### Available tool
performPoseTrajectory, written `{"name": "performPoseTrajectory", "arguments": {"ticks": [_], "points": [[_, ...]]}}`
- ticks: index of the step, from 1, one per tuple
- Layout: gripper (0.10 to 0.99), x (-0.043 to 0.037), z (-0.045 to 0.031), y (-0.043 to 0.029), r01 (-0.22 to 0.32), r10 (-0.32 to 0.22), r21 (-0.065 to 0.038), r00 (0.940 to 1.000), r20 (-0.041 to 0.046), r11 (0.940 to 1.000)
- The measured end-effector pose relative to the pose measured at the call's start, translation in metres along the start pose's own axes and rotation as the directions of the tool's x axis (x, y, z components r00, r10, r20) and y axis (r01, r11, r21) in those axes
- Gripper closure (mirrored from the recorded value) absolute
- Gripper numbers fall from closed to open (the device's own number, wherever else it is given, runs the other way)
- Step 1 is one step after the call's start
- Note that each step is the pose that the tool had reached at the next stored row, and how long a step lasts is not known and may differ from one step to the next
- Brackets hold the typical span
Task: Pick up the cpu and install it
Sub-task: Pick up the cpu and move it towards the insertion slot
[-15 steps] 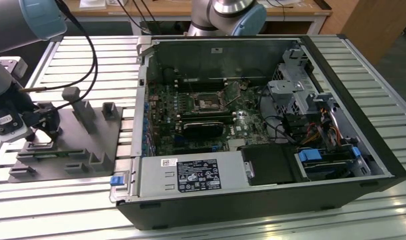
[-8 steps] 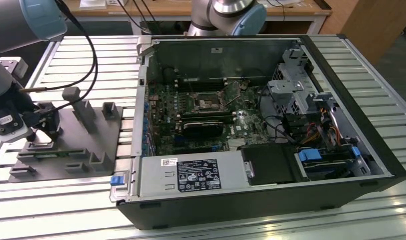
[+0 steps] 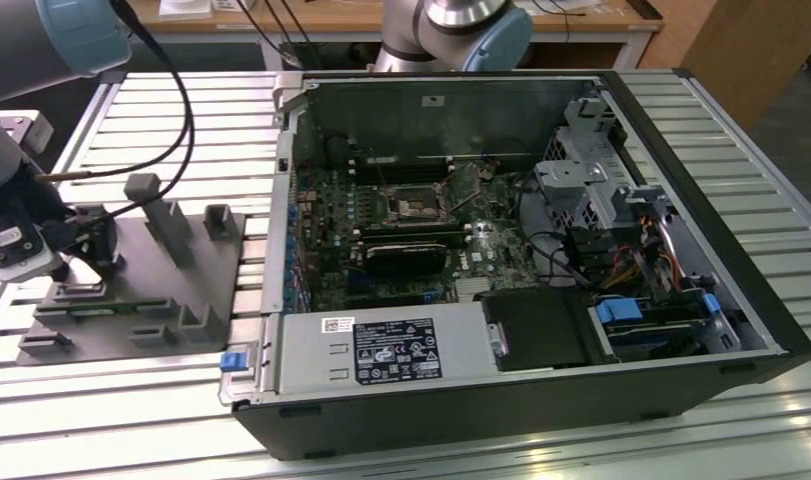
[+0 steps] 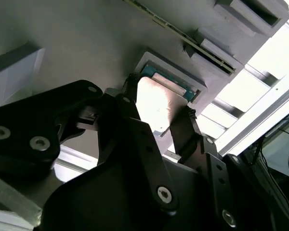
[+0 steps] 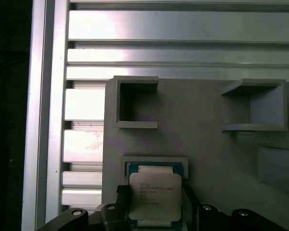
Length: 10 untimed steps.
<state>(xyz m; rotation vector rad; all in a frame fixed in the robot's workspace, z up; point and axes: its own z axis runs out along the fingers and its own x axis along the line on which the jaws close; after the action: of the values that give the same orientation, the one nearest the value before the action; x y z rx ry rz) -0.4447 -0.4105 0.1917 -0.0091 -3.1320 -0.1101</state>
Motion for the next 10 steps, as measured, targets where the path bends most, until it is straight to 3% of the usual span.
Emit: {"name": "performPoseTrajectory", "arguments": {"ticks": [10], "points": [[0.561,0.0002,-0.0196,0.0015,0.000,0.000,0.000,1.0000,0.0001,1.0000]]}}
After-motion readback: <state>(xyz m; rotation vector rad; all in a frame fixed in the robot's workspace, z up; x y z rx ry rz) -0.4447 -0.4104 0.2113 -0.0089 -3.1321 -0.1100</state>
